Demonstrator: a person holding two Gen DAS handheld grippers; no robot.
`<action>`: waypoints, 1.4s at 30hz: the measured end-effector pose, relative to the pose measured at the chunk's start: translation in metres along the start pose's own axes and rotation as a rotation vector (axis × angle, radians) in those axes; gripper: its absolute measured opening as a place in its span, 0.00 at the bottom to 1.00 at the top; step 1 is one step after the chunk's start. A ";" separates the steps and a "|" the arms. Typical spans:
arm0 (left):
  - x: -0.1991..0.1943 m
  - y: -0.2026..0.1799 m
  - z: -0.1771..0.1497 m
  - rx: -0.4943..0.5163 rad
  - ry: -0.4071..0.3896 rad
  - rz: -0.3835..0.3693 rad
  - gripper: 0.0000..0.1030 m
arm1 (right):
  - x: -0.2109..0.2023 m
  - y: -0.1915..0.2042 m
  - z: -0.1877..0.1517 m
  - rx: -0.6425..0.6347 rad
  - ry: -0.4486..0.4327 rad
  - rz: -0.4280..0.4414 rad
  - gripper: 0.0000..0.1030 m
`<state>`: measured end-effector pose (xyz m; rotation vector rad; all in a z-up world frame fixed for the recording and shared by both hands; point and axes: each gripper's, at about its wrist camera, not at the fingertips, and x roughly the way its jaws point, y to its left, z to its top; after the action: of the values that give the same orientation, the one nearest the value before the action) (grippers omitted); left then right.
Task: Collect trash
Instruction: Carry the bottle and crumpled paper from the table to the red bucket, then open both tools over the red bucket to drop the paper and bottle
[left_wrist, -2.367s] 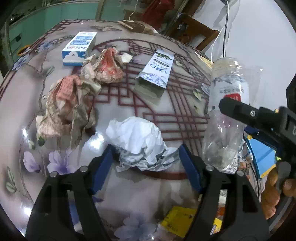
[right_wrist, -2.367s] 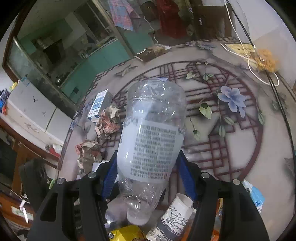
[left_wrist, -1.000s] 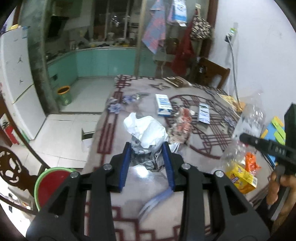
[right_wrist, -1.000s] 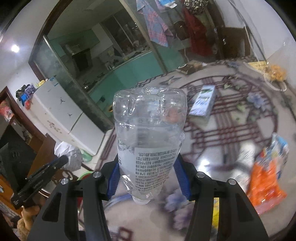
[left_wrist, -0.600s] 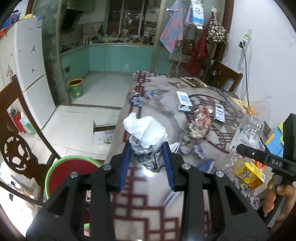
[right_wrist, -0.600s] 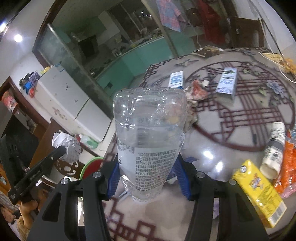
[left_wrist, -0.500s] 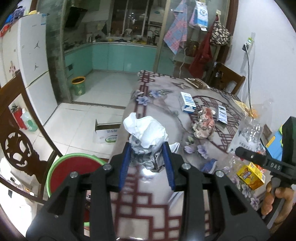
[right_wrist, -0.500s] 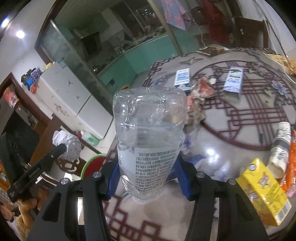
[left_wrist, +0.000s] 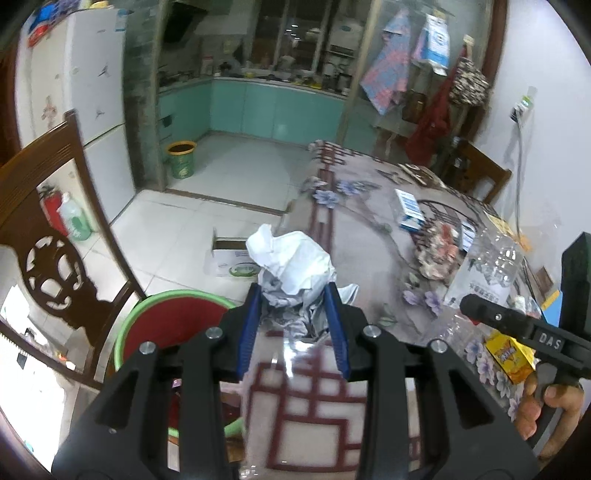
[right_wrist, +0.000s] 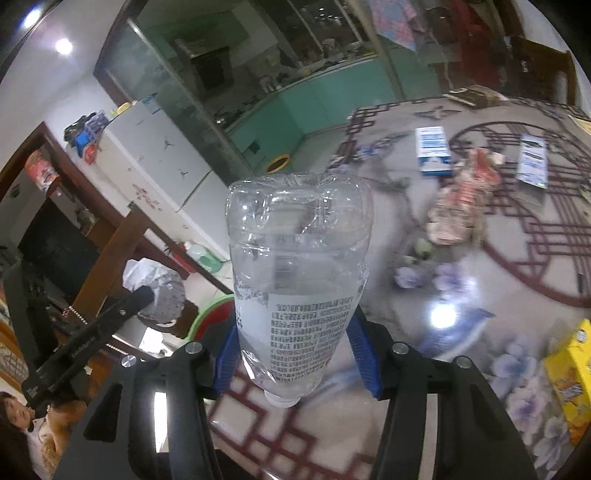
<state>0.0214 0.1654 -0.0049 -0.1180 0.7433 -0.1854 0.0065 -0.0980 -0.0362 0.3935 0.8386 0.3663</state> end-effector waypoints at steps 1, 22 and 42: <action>-0.001 0.007 0.000 -0.018 -0.001 0.011 0.33 | 0.003 0.004 0.001 -0.003 0.001 0.010 0.51; 0.006 0.100 -0.014 -0.205 0.047 0.215 0.33 | 0.117 0.093 0.002 -0.009 0.151 0.179 0.51; 0.019 0.077 -0.003 -0.214 0.054 0.172 0.65 | 0.061 0.056 -0.007 -0.081 0.080 0.046 0.69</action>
<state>0.0428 0.2362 -0.0329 -0.2519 0.8219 0.0552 0.0296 -0.0203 -0.0536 0.3250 0.8907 0.4596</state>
